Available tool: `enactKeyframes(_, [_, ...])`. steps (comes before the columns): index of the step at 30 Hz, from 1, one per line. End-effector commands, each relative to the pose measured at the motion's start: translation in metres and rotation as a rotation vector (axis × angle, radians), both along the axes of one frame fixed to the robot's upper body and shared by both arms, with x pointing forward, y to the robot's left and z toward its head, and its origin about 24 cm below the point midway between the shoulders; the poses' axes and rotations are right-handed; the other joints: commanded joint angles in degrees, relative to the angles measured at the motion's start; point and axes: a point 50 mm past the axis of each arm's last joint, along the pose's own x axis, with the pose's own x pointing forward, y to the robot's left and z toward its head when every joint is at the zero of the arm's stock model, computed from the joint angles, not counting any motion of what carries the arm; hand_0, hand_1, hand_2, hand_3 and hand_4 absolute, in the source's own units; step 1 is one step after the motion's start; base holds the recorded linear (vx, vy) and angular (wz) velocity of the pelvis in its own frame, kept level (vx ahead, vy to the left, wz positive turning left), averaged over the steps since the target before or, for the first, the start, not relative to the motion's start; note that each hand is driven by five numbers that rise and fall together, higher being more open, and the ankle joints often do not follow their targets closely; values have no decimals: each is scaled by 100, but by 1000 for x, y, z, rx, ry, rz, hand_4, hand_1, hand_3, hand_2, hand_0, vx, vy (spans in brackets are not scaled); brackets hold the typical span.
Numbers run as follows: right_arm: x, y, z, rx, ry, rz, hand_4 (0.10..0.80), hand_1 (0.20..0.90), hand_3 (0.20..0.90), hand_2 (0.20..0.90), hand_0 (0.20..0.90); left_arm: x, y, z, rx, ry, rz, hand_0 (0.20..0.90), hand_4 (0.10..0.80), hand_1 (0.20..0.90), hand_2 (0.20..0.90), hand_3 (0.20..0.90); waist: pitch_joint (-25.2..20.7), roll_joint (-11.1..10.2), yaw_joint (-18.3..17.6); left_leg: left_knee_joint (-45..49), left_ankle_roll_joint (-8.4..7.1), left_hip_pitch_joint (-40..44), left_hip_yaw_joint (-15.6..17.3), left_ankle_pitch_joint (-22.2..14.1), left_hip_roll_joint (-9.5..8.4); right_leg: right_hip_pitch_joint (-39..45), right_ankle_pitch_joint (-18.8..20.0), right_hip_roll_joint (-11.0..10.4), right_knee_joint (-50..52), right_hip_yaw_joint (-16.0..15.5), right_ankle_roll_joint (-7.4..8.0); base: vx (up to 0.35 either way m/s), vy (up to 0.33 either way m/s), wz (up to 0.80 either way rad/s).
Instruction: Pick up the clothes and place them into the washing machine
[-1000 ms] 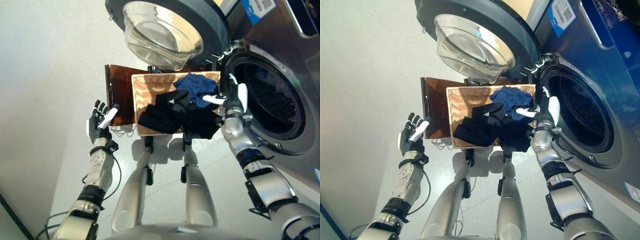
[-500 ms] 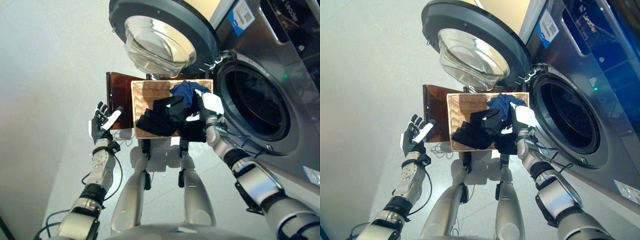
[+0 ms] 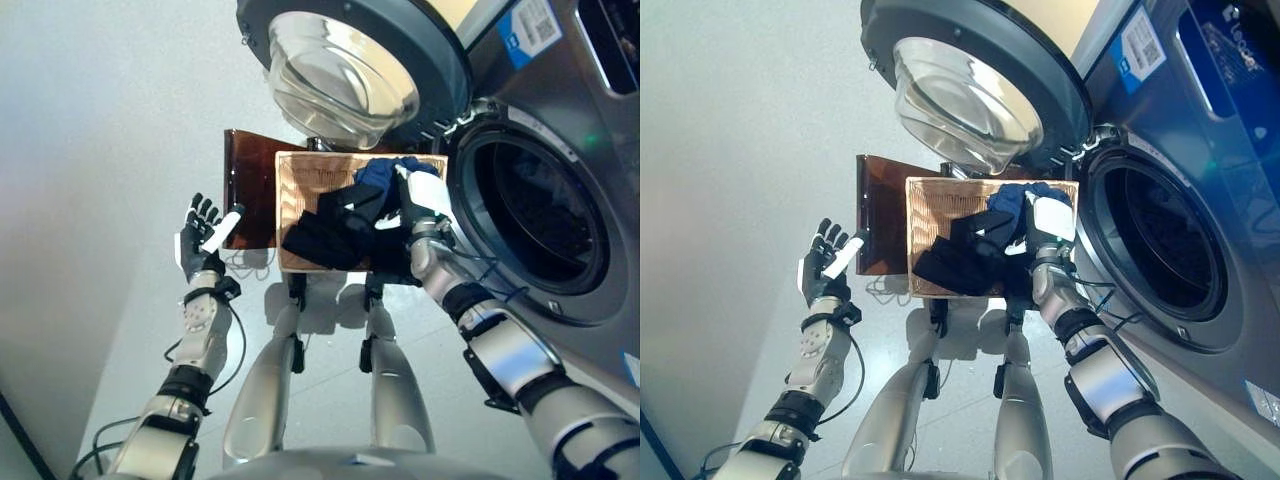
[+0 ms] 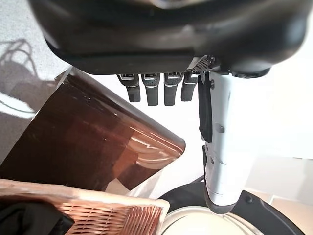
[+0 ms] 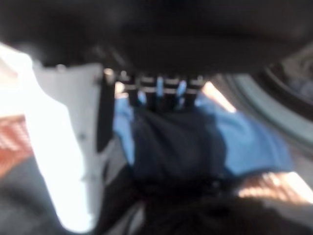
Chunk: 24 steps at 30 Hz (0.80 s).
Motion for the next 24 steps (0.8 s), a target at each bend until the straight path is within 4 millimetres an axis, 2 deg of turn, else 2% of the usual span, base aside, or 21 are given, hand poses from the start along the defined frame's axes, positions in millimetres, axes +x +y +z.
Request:
enactKeyframes(1, [16, -5, 45, -22, -198, -49, 800, 900, 900, 900, 900, 5, 12, 34, 74, -169, 31, 900, 800, 900, 900, 900, -92, -3, 130, 111, -516, 187, 140, -480, -135, 61, -70, -32, 8, -106, 169, 0, 0, 0])
enactKeyframes(8, [16, -6, 57, -1, -284, -76, 800, 900, 900, 900, 900, 5, 14, 38, 84, -181, 53, 900, 800, 900, 900, 900, -25, -13, 119, 86, -520, 78, 141, -460, -135, -53, -43, -39, -5, -119, 181, 0, 0, 0])
enactKeyframes(15, [11, 5, 47, 58, -277, -37, 800, 900, 900, 900, 900, 5, 13, 35, 74, -167, 66, 900, 800, 900, 900, 900, -5, -67, 50, 114, -515, 39, 141, -470, -126, -96, -53, -24, 13, -116, 182, 0, 0, 0])
enactKeyframes(19, [5, 7, 33, 91, -251, -40, 800, 900, 900, 900, 900, 4, 15, 32, 69, -158, 89, 900, 800, 900, 900, 900, -7, -86, 10, 153, -502, 8, 142, -504, -134, -102, -66, -40, 20, -118, 183, 0, 0, 0])
enactKeyframes(24, [7, 5, 33, 87, -238, -40, 800, 900, 900, 900, 900, 4, 17, 35, 72, -168, 92, 900, 800, 900, 900, 900, 19, -67, 34, 168, -492, -46, 143, -506, -149, -149, -56, -50, 21, -114, 191, 0, 0, 0])
